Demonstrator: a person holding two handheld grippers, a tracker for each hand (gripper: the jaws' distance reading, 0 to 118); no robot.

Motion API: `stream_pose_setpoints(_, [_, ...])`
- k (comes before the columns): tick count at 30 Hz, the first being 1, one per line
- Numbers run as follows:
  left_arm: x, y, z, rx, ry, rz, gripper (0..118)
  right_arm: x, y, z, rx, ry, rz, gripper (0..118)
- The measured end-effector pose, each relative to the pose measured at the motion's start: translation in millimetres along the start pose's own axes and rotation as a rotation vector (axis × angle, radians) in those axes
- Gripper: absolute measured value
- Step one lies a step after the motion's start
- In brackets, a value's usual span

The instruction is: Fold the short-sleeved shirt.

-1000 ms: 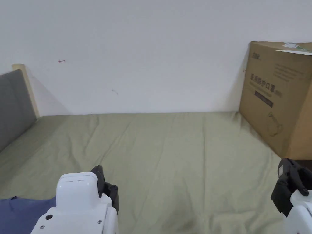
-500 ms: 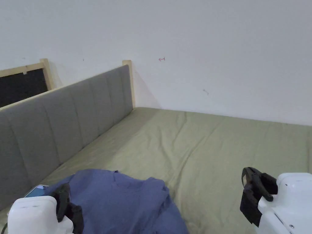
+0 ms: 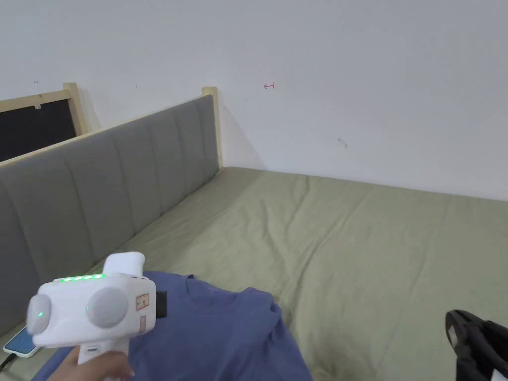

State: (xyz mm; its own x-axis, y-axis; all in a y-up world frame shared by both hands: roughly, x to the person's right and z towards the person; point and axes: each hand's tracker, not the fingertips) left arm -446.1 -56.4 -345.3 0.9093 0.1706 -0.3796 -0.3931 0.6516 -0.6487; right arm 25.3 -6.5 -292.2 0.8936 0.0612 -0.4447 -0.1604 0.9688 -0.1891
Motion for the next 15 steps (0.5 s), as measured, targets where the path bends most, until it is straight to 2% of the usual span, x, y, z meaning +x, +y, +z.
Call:
stream_pose_setpoints(1, [-10,4,-28,-0.088,-0.019,0.032,0,3,-4,-2,-0.023,-0.005,0.003,4])
stream_pose_setpoints(2, [-17,4,-50,-0.134,-0.016,0.072,11,5,-8,-4,-0.044,-0.009,0.004,4])
stream_pose_setpoints(3, [-22,3,-65,-0.159,-0.007,0.097,38,7,-12,-7,-0.062,-0.011,0.004,4])
stream_pose_setpoints(4, [-26,0,-84,-0.177,0.034,0.108,83,11,-15,-10,-0.087,-0.009,-0.004,4])
stream_pose_setpoints(5, [-30,-3,-105,-0.208,0.049,0.108,118,14,-18,-14,-0.111,-0.007,-0.016,4])
stream_pose_setpoints(7, [-35,-5,-124,-0.186,0.040,0.110,108,19,-24,-21,-0.151,-0.016,-0.039,4])
stream_pose_setpoints(13, [-34,-18,-193,-0.394,0.031,0.024,111,27,-37,-39,-0.226,-0.032,-0.060,4])
stream_pose_setpoints(15, [-27,-27,-201,-0.413,0.080,-0.071,117,26,-40,-43,-0.246,-0.030,-0.065,4])
